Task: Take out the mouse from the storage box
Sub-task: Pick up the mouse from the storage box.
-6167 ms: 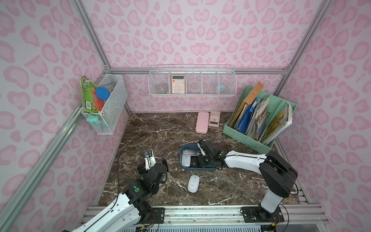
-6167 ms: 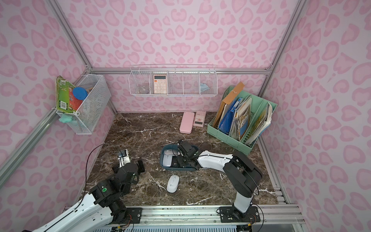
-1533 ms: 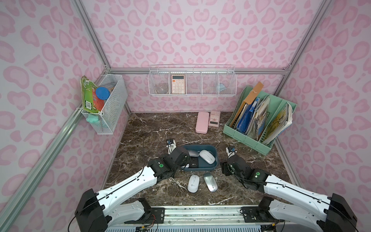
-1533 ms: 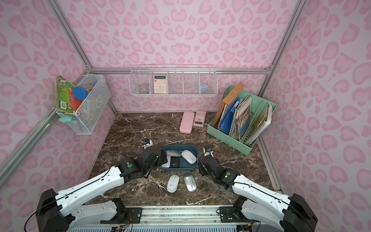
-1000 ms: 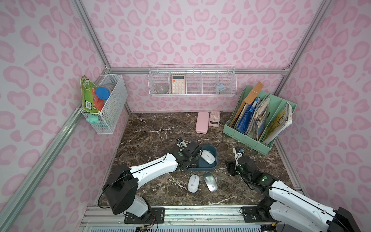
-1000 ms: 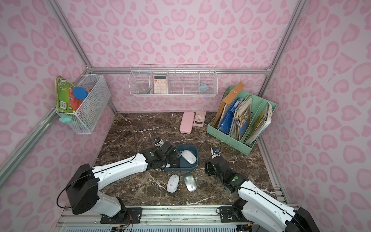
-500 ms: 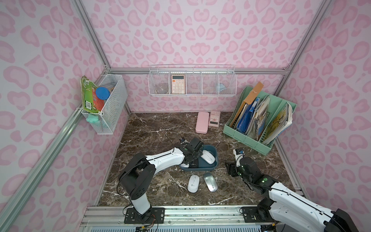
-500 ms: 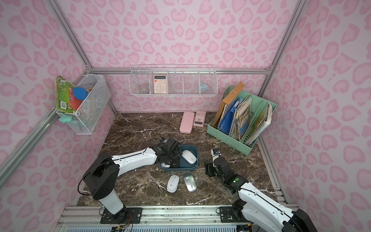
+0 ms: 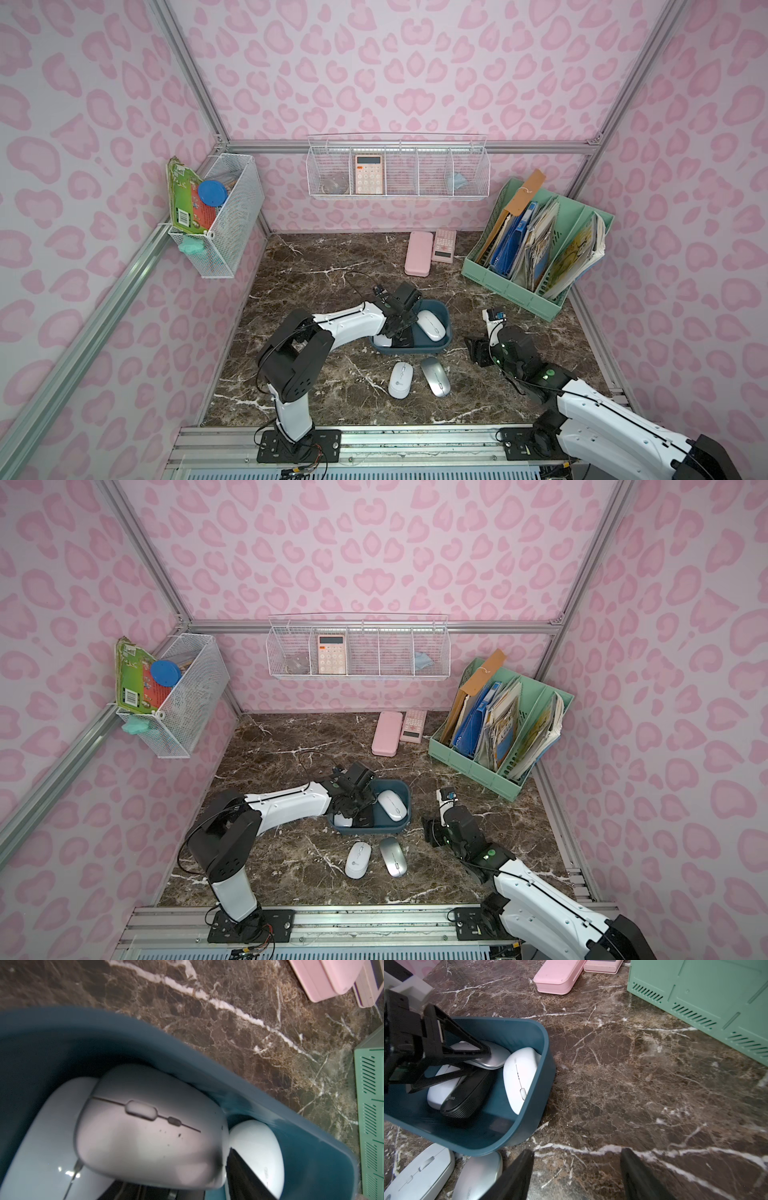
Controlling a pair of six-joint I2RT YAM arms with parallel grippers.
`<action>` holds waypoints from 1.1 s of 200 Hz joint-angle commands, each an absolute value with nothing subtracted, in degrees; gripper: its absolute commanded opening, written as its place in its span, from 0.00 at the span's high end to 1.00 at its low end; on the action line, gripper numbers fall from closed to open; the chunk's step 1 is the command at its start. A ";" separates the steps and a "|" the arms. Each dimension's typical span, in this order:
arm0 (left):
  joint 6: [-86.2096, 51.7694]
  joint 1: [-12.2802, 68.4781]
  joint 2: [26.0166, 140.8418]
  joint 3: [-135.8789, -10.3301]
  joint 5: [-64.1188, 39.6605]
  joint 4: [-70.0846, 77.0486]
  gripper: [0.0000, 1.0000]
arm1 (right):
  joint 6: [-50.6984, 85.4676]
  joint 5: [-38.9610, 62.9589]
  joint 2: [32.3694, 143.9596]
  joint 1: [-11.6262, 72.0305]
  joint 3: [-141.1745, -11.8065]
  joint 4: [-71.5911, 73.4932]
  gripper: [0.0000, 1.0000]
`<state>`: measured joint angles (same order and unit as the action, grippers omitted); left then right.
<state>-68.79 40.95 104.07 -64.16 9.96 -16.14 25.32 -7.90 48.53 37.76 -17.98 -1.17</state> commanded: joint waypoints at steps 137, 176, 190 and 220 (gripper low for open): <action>-63.51 40.51 107.05 -69.21 11.54 -20.17 0.63 | 25.37 -7.47 49.05 37.66 -18.39 -0.09 0.30; -62.02 40.52 106.66 -68.86 11.71 -19.20 0.61 | 25.33 -7.73 49.11 37.62 -18.28 0.00 0.30; -61.32 40.48 106.87 -69.21 11.63 -19.08 0.55 | 25.34 -7.57 49.29 37.70 -18.28 0.00 0.30; -60.39 40.15 106.81 -68.81 11.77 -17.70 0.45 | 25.40 -7.47 49.39 37.66 -18.28 0.08 0.30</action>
<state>-62.33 40.45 106.76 -68.90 11.09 -17.43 25.32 -7.16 49.34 37.65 -17.98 -1.21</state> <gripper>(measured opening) 0.536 0.696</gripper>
